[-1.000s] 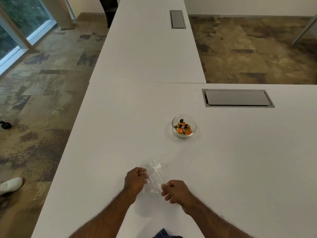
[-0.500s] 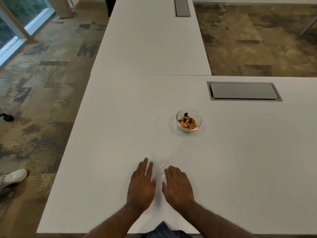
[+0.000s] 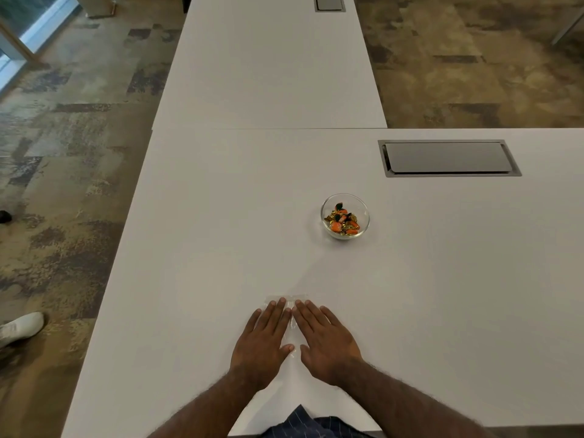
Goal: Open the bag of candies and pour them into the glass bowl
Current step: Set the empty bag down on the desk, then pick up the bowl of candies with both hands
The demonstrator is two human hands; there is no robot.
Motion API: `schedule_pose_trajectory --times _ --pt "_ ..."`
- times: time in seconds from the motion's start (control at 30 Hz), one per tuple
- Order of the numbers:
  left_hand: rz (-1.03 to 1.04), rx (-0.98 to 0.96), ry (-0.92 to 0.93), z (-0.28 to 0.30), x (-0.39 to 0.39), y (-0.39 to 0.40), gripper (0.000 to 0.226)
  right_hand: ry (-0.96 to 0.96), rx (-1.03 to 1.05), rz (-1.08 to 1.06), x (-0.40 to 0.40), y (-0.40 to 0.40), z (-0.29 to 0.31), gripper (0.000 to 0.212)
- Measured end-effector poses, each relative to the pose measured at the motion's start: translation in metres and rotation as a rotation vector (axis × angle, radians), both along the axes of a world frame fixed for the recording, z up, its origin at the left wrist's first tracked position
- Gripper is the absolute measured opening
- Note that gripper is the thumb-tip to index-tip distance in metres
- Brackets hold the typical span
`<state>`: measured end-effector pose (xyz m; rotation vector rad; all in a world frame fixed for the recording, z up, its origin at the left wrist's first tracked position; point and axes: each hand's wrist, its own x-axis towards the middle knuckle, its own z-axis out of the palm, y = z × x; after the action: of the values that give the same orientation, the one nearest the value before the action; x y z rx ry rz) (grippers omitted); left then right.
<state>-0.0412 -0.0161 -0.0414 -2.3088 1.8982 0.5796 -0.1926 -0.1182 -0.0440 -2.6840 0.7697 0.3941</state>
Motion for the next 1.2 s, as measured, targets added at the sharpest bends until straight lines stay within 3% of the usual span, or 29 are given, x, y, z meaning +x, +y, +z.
schedule_pose_trajectory --times 0.43,0.5,0.7,0.87,1.0,1.13,1.2 --pt "0.014 0.018 0.051 -0.009 0.008 0.000 0.076 -0.077 0.015 0.048 -0.004 -0.012 -0.007 0.086" --pt "0.004 0.048 0.038 -0.005 0.008 0.000 0.074 -0.109 0.020 0.057 -0.006 -0.015 -0.007 0.083" --pt "0.012 -0.126 0.114 -0.008 0.013 -0.004 0.076 -0.360 0.071 -0.029 -0.001 -0.018 -0.004 0.064" --pt "0.135 -0.344 0.232 0.007 0.007 -0.028 0.065 -0.684 0.046 -0.399 0.014 -0.040 0.014 0.051" --pt "0.510 -0.549 0.559 0.031 0.002 -0.095 0.056 -0.931 0.042 -0.776 0.026 -0.091 0.035 0.050" --pt "0.866 -0.607 0.991 0.051 0.004 -0.173 0.046 -1.019 0.363 -1.129 0.036 -0.147 0.048 0.048" --pt "0.979 -0.611 1.108 0.057 0.007 -0.205 0.045 -1.054 0.526 -1.271 0.038 -0.172 0.049 0.045"
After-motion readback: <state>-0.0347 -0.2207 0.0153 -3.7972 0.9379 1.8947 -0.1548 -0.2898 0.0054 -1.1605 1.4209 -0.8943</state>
